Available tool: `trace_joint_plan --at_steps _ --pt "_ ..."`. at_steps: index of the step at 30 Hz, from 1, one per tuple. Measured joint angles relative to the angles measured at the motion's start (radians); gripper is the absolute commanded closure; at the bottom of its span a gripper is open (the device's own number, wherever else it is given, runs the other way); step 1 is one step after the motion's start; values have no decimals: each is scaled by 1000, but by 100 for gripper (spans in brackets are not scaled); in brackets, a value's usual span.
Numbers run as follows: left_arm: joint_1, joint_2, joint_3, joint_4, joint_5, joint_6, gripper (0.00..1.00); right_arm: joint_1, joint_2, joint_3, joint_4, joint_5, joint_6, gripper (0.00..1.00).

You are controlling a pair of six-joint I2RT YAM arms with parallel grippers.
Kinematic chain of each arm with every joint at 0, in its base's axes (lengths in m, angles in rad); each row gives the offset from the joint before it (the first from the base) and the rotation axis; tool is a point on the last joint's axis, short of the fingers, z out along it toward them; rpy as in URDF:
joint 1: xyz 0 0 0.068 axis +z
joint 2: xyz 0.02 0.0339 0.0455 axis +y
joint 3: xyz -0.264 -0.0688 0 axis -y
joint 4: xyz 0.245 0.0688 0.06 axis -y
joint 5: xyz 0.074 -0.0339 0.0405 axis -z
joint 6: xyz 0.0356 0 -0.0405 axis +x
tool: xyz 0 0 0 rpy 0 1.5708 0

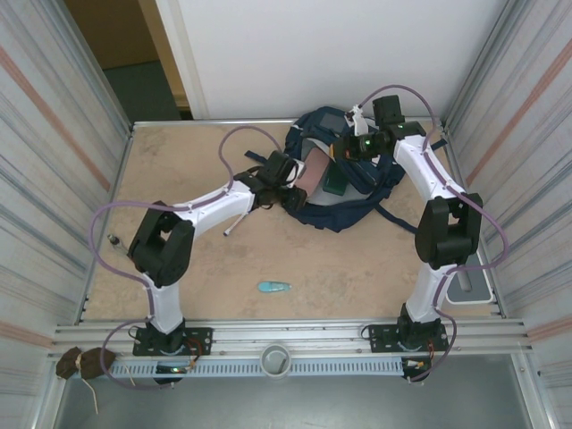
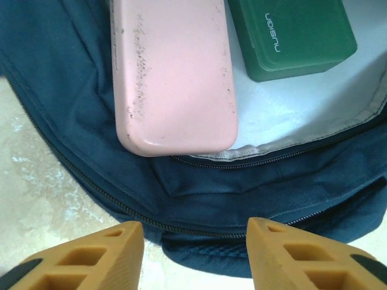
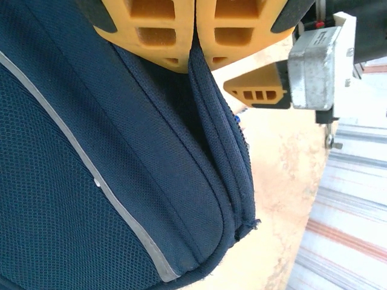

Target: Pack the student bag

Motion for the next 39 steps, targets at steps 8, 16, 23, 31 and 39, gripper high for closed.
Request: trace_joint_plan --at_steps 8,16,23,31,39 --pt "13 155 147 -7 25 -5 78 0 -14 -16 11 0 1 100" --pt "46 343 392 -6 50 -6 80 0 -25 -50 31 -16 5 100" --pt "55 425 516 8 80 -22 73 -2 -61 -89 72 -12 10 100" --pt "57 270 219 195 150 -61 42 -6 -90 -159 98 -4 26 100" --pt "73 -143 -168 250 140 -74 28 8 -151 -326 169 -1 55 74"
